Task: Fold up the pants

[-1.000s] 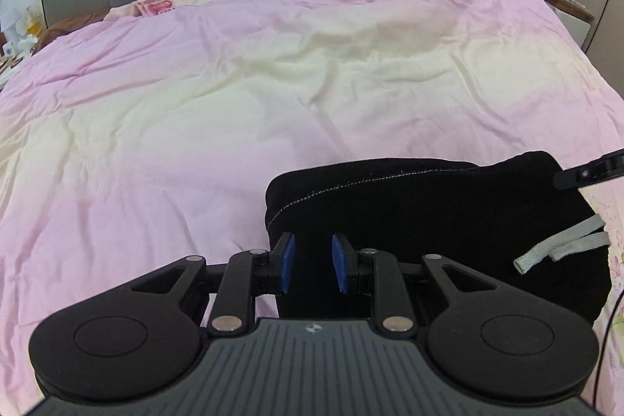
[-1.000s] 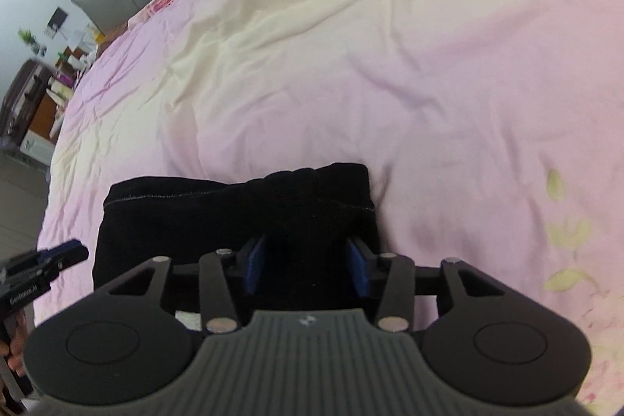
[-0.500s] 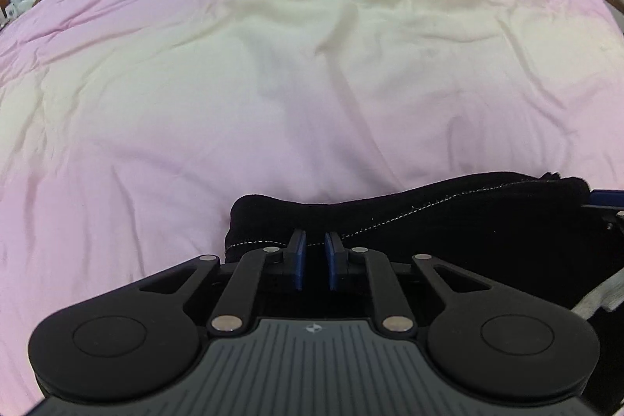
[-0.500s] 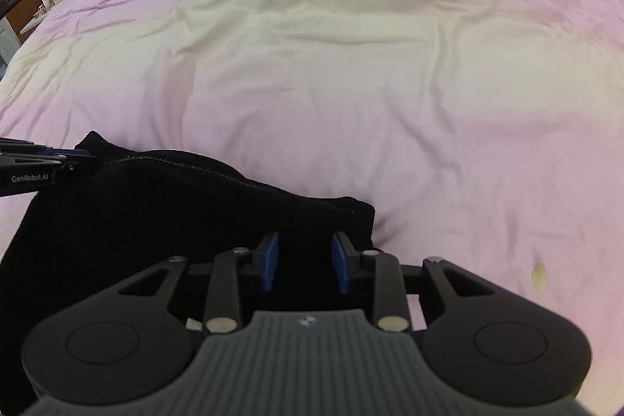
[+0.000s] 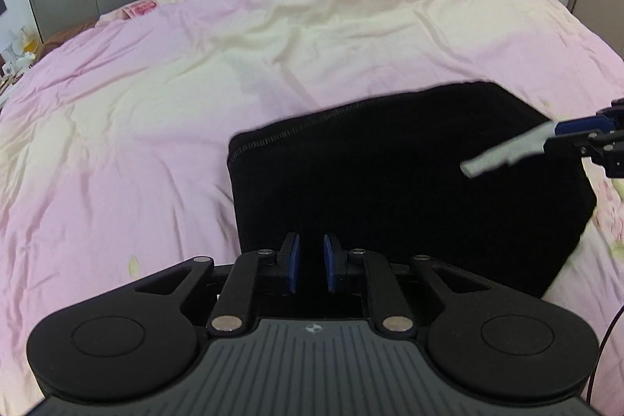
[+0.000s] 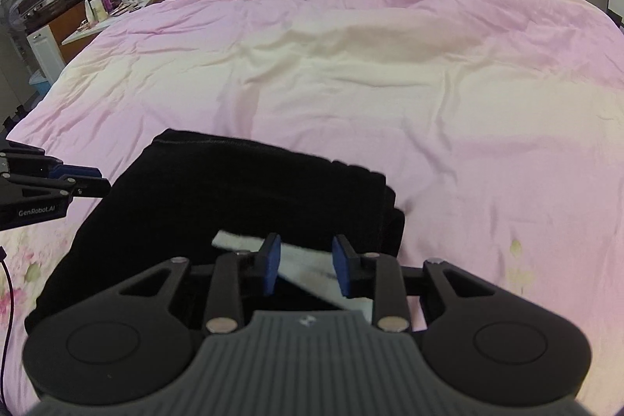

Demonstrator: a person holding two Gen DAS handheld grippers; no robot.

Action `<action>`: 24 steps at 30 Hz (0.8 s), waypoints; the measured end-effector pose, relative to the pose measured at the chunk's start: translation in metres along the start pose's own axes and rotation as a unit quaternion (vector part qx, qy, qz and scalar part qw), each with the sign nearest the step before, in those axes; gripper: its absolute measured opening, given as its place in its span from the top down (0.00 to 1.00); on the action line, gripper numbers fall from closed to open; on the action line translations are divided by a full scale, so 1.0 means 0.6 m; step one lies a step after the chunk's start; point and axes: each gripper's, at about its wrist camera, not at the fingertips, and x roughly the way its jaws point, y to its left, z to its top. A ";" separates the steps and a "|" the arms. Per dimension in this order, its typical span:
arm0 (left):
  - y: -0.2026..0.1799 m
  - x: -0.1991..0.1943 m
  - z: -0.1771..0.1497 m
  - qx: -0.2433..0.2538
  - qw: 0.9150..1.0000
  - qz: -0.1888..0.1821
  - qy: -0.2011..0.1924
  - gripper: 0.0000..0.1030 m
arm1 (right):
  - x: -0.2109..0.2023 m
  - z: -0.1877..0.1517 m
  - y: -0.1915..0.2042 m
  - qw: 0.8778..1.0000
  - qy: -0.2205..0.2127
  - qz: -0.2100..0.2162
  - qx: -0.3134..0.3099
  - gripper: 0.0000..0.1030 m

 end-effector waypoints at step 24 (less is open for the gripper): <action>-0.066 -0.094 -0.227 -0.034 0.996 0.076 -0.021 0.33 | -0.026 -0.137 0.100 1.000 -0.023 0.006 -0.005 0.71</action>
